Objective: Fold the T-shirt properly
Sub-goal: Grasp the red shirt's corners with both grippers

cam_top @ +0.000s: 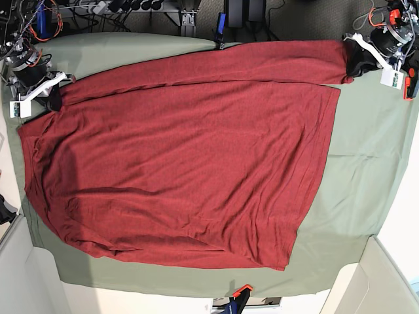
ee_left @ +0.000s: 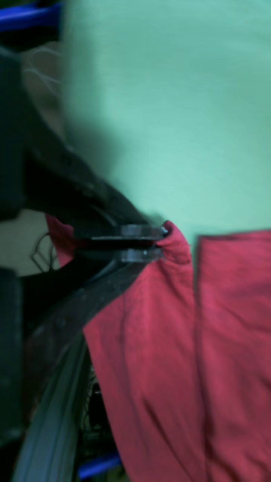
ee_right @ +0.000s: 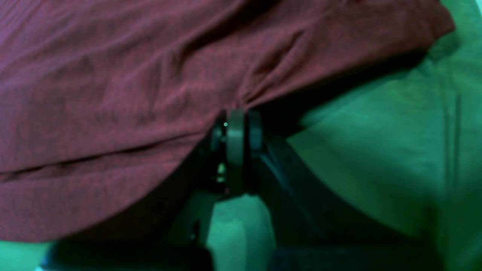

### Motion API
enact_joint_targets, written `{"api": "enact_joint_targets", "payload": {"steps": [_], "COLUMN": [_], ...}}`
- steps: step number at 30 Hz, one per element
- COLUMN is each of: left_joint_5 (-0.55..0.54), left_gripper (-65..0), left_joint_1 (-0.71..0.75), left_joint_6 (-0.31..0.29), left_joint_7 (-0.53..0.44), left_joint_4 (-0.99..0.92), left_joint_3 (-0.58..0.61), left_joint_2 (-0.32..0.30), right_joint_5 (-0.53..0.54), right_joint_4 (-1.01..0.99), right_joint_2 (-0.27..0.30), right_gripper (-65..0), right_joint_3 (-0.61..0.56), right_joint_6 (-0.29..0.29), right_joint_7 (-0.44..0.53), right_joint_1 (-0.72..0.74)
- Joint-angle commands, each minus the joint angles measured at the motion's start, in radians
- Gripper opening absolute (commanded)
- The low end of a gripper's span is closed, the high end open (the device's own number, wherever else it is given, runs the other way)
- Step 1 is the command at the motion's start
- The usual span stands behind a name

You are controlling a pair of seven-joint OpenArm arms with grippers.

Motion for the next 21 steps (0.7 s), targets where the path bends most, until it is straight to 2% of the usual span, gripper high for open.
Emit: {"api": "enact_joint_targets", "payload": {"steps": [1, 6, 12, 17, 21], "left_joint_5": [-0.029, -0.028, -0.035, -0.090, -0.087], "left_gripper": [-65.0, -65.0, -65.0, -65.0, -65.0], "left_joint_1": [0.018, 0.049, 0.048, 0.047, 0.019], "left_joint_6": [-0.010, -0.010, -0.010, -0.010, -0.010], "left_joint_7": [-0.010, -0.003, 0.012, 0.010, -0.028], "left_joint_4": [0.032, 0.103, 0.188, 0.232, 0.238], "left_joint_3": [-0.012, -0.018, -0.085, -0.105, -0.105], "left_joint_2": [-0.023, -0.034, -0.037, -0.073, -0.092], "right_joint_5": [0.008, 0.057, 0.126, 0.128, 0.127], "right_joint_4": [0.029, 0.060, 0.063, 0.063, 0.061], "right_joint_2": [0.014, 0.015, 0.015, 0.015, 0.014], "right_gripper": [-65.0, -65.0, -65.0, -65.0, -65.0], "right_joint_3": [0.021, 0.093, 0.184, 0.192, 0.192], "right_joint_6": [0.008, 0.009, 0.042, 0.042, 0.048], "right_joint_7": [0.020, 0.014, 0.000, 0.000, -0.007], "right_joint_1": [0.005, 0.005, 0.005, 0.013, 0.040]}}
